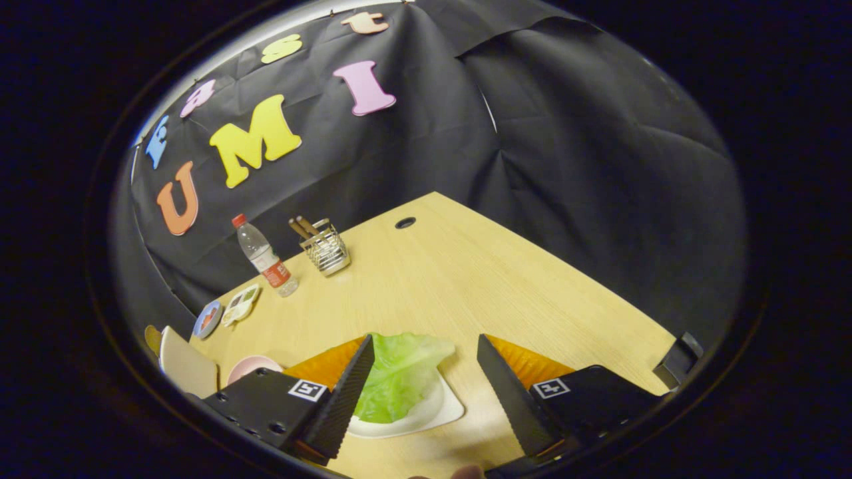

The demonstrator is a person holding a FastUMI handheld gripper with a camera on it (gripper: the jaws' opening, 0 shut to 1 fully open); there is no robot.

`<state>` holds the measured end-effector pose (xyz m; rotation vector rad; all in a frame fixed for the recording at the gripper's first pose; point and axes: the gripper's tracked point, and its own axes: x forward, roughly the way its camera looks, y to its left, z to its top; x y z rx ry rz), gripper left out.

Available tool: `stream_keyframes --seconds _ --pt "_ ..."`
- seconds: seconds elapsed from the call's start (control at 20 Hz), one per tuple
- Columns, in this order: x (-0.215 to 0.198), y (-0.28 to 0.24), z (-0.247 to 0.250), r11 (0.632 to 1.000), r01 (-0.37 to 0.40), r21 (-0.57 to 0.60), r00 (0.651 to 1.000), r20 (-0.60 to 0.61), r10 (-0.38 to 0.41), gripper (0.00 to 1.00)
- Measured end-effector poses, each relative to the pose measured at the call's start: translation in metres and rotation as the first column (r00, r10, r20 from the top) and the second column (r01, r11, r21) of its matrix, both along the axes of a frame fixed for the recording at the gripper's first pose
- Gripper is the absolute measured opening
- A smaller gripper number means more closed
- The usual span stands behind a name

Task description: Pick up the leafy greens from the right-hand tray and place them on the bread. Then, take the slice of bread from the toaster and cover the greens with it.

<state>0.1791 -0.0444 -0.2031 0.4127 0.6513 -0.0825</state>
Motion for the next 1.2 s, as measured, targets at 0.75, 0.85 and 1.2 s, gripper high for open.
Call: stream_keyframes --seconds 0.75,0.85,1.2 --pt "0.015 -0.006 -0.036 0.981 0.056 0.187 0.995 -0.090 -0.040 0.28" --pt "0.016 -0.004 -0.034 0.988 0.026 0.150 0.997 -0.070 -0.015 0.20" --pt "0.011 -0.002 -0.003 0.993 -0.032 0.111 0.999 0.034 0.028 0.00"
